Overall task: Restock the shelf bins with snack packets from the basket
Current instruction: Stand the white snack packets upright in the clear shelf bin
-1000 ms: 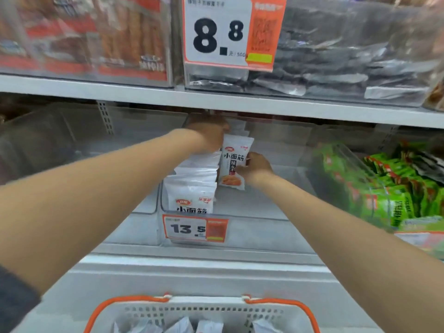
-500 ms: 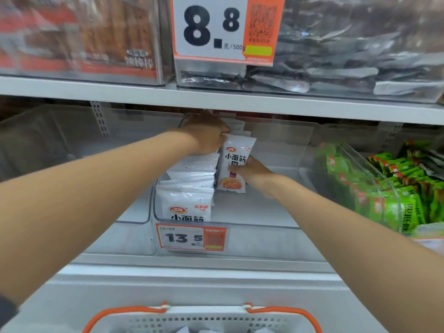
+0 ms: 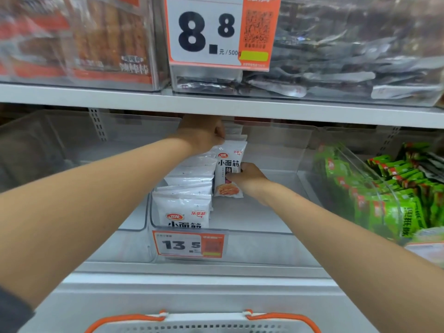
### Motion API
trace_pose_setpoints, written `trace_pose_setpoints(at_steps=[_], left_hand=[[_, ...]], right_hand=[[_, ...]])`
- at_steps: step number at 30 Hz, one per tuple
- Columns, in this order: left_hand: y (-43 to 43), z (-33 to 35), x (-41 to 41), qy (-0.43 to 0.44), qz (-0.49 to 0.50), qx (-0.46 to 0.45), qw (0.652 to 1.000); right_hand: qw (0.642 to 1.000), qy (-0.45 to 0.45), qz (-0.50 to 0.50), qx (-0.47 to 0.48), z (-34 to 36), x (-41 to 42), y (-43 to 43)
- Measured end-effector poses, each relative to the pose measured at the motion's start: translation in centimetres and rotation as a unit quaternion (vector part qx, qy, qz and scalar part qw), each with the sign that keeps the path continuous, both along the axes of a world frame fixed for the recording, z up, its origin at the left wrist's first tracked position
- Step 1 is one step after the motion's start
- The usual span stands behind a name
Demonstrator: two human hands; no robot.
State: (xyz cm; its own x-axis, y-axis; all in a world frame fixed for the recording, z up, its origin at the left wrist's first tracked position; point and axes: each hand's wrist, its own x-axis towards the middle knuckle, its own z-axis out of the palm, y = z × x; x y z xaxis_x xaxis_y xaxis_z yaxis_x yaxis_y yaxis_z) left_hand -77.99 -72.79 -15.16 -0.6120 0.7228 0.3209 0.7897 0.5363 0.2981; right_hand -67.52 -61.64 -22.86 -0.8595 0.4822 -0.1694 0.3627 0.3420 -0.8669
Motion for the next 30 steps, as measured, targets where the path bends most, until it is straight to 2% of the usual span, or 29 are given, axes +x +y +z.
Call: trace_pose_setpoints(at_steps=[5, 8, 12, 16, 18, 20, 22, 24, 26, 30], left_hand=[[-0.2, 0.1, 0.4, -0.012, 0.007, -0.001, 1.000], [-0.6, 0.4, 0.9, -0.013, 0.019, -0.019, 1.000], [-1.2, 0.4, 1.7, -0.007, 0.034, -0.029, 0.999], [-2.2, 0.7, 3.4, 0.015, 0.048, -0.034, 0.998], [-3.0, 0.9, 4.7, 0.021, 0.044, -0.043, 0.998], [-4.1, 1.1, 6.3, 0.017, 0.033, -0.033, 0.999], [-5.3, 1.2, 8.1, 0.015, 0.023, -0.006, 1.000], [-6.6, 1.2, 10.3, 0.054, 0.015, 0.010, 0.998], [-8.3, 1.0, 13.0, 0.090, 0.011, 0.030, 0.995], [-12.0, -1.5, 18.6, 0.060, 0.014, 0.053, 0.997]], right_hand=[[0.999, -0.002, -0.002, -0.034, 0.1, 0.0, -0.3], [0.998, -0.033, -0.014, -0.045, 0.1, 0.1, -0.2], [0.996, -0.082, -0.019, -0.012, 1.4, 1.7, -0.3], [0.994, -0.093, -0.034, 0.040, 2.9, 4.0, -0.5], [0.990, -0.057, -0.053, 0.116, 3.3, 5.2, -1.0], [0.977, 0.033, -0.072, 0.198, 3.4, 6.7, -1.8], [0.947, 0.144, -0.070, 0.279, 3.8, 8.7, -3.2], [0.917, 0.229, -0.048, 0.323, 4.1, 11.0, -4.9], [0.906, 0.261, -0.035, 0.330, 4.1, 13.1, -6.5], [0.920, 0.242, -0.013, 0.307, 2.1, 16.2, -9.2]])
